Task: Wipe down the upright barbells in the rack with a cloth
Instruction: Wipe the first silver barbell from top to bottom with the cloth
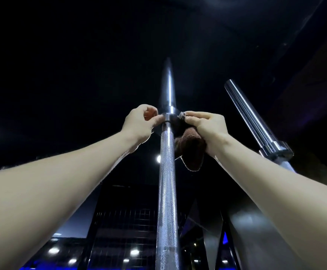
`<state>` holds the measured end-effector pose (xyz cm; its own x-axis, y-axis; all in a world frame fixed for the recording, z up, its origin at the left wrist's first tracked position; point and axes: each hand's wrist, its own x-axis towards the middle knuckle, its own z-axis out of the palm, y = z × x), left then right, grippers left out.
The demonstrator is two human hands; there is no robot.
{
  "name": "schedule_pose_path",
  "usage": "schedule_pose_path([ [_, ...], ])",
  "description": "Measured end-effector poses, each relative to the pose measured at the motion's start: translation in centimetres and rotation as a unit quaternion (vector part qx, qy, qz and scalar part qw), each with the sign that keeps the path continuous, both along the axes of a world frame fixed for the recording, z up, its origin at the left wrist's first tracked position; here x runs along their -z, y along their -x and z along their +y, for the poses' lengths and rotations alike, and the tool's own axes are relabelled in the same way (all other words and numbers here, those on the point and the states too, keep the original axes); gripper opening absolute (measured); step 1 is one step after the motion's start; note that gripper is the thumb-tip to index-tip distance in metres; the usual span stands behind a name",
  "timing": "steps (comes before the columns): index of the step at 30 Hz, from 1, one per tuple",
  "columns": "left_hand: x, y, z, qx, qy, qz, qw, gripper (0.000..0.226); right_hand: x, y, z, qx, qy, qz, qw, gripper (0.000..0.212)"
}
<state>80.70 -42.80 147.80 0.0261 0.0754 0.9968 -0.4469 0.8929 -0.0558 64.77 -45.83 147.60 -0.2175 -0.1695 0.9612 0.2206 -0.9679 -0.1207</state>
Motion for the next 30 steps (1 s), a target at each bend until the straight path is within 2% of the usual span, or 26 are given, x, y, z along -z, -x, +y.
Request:
schedule_pose_path([
  [2,-0.1,-0.2,0.6,-0.121,0.026,-0.012,0.992,0.016,-0.2,0.1,0.6,0.063,0.000,0.003,0.998,0.015],
  [5,-0.7,0.4,2.0,-0.312,0.070,-0.047,0.946,0.021,-0.4,0.0,2.3,0.193,0.058,0.011,0.979,0.014],
  [8,-1.3,1.8,3.0,-0.361,0.098,-0.064,0.925,0.016,-0.5,-1.1,4.7,0.317,0.140,0.036,0.937,0.016],
  [10,-1.4,2.0,3.2,-0.328,0.113,-0.032,0.937,0.017,-0.7,-1.5,5.4,0.337,0.159,0.048,0.927,0.018],
  [11,-1.6,1.7,3.1,-0.308,0.122,-0.018,0.943,0.019,-0.8,-1.5,5.4,0.321,0.157,0.047,0.933,0.018],
  [13,-1.7,0.9,2.6,-0.251,0.124,-0.009,0.960,0.023,-0.8,-1.2,4.4,0.243,0.140,0.033,0.959,0.017],
  [16,-1.4,-0.2,1.3,-0.105,0.078,0.000,0.991,0.026,-0.6,-1.0,2.2,0.088,0.085,0.009,0.992,0.019],
  [19,-1.0,-0.7,0.2,0.001,0.033,0.023,0.999,0.023,-0.2,-1.2,0.8,-0.036,0.034,0.010,0.999,0.017],
  [21,-0.6,-1.0,0.1,0.027,0.020,0.036,0.999,0.022,0.0,-1.3,0.3,-0.074,0.006,0.006,0.997,0.014],
  [22,-0.4,-1.0,0.3,0.000,0.024,0.040,0.999,0.021,0.0,-1.3,0.2,-0.070,-0.006,0.006,0.997,0.014],
  [23,-0.3,-1.0,0.6,-0.066,0.042,0.040,0.996,0.022,-0.2,-1.3,0.1,-0.047,-0.015,0.008,0.999,0.014],
  [26,-0.1,-0.3,2.1,-0.297,0.125,-0.001,0.947,0.037,-0.9,-1.4,0.9,0.075,0.008,0.004,0.997,0.014],
  [28,-0.2,0.7,3.0,-0.369,0.154,-0.034,0.916,0.036,-1.1,-1.5,2.4,0.152,0.077,0.012,0.985,0.013],
  [30,-0.5,1.4,3.5,-0.396,0.156,-0.024,0.905,0.026,-1.0,-1.6,3.9,0.222,0.131,0.023,0.966,0.012],
])
